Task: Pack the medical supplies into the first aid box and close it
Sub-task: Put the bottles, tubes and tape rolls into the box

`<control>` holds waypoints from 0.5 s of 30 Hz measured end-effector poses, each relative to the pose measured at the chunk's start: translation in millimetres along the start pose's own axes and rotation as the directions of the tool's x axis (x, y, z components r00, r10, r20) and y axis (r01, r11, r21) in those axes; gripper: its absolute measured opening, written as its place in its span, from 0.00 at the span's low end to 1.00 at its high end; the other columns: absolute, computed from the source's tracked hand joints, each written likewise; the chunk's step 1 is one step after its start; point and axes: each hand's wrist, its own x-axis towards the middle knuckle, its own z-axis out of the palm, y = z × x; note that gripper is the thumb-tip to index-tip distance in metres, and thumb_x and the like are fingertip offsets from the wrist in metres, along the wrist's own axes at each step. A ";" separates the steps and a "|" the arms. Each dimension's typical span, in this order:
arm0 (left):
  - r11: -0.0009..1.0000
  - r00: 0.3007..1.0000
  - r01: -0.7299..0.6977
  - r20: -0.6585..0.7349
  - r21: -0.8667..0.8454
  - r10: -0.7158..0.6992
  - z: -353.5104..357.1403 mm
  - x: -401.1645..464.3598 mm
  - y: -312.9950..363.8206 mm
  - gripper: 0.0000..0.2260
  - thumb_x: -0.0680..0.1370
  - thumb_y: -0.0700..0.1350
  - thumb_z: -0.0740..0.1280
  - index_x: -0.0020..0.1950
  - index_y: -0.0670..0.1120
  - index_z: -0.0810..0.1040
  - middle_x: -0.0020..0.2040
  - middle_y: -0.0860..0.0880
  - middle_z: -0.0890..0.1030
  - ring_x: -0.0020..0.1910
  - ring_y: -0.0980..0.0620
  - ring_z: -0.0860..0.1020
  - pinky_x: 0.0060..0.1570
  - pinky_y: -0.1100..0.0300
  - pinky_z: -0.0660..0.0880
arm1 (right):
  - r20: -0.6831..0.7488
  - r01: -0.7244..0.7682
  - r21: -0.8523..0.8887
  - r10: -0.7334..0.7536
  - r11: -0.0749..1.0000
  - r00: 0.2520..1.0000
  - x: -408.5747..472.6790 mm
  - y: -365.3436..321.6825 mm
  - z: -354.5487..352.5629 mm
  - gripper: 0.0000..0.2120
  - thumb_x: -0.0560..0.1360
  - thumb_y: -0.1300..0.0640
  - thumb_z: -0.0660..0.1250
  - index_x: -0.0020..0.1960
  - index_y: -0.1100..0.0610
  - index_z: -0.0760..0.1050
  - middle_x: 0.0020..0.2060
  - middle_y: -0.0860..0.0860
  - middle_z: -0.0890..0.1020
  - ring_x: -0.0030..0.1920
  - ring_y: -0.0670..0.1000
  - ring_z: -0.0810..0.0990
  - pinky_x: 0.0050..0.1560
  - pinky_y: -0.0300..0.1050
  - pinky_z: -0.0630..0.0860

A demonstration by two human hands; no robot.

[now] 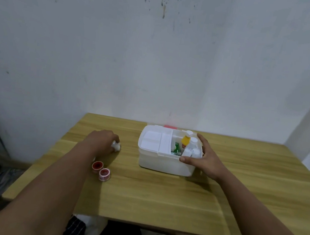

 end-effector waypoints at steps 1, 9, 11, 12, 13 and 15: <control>1.000 1.000 -0.004 0.002 -0.010 0.004 -0.3 -0.4 0.8 0.17 0.80 0.55 0.67 0.68 0.54 0.79 0.67 0.50 0.78 0.64 0.47 0.76 0.56 0.54 0.72 | 0.000 -0.004 -0.002 0.004 1.000 1.000 -0.4 0.0 -0.3 0.71 0.47 0.31 0.84 0.82 0.42 0.52 0.75 0.48 0.71 0.68 0.50 0.76 0.66 0.46 0.75; 0.998 0.998 -0.052 -0.020 0.040 0.052 5.1 -0.7 8.0 0.18 0.80 0.54 0.66 0.69 0.52 0.76 0.66 0.48 0.77 0.63 0.46 0.76 0.54 0.53 0.67 | -0.008 -0.018 -0.008 0.018 1.000 1.000 -1.9 -3.0 0.2 0.71 0.47 0.31 0.84 0.82 0.42 0.53 0.74 0.49 0.72 0.68 0.51 0.76 0.70 0.54 0.75; 0.995 0.994 -0.072 -0.078 0.072 0.077 1.0 -1.1 7.6 0.17 0.80 0.54 0.67 0.68 0.53 0.76 0.65 0.49 0.77 0.63 0.46 0.77 0.55 0.53 0.66 | -0.011 -0.021 -0.011 0.021 1.000 1.000 -1.8 -3.0 0.1 0.71 0.47 0.31 0.84 0.82 0.42 0.52 0.74 0.49 0.71 0.69 0.51 0.76 0.70 0.54 0.75; 0.995 0.990 -0.076 -0.114 0.069 0.084 -1.6 -0.2 6.5 0.17 0.79 0.53 0.68 0.68 0.53 0.76 0.64 0.49 0.78 0.62 0.47 0.77 0.56 0.53 0.68 | -0.012 -0.021 -0.010 0.021 1.000 1.000 -1.8 -3.1 0.1 0.70 0.49 0.32 0.85 0.82 0.42 0.52 0.74 0.49 0.71 0.69 0.51 0.76 0.69 0.52 0.75; 0.996 0.983 -0.078 -0.163 0.046 0.085 -4.4 0.9 5.3 0.18 0.78 0.53 0.69 0.67 0.53 0.77 0.64 0.49 0.78 0.61 0.46 0.78 0.57 0.52 0.69 | -0.012 -0.022 -0.006 0.022 1.000 1.000 -1.7 -2.6 0.0 0.68 0.51 0.34 0.85 0.82 0.42 0.52 0.74 0.50 0.72 0.68 0.51 0.76 0.68 0.50 0.75; 0.992 0.959 -0.096 -0.275 -0.087 0.068 -12.6 3.2 4.4 0.17 0.76 0.51 0.72 0.65 0.51 0.79 0.60 0.48 0.80 0.58 0.44 0.80 0.56 0.51 0.73 | -0.009 -0.020 0.008 0.020 1.000 1.000 -1.5 -2.2 0.1 0.63 0.58 0.42 0.86 0.83 0.44 0.52 0.73 0.50 0.72 0.67 0.50 0.76 0.62 0.43 0.75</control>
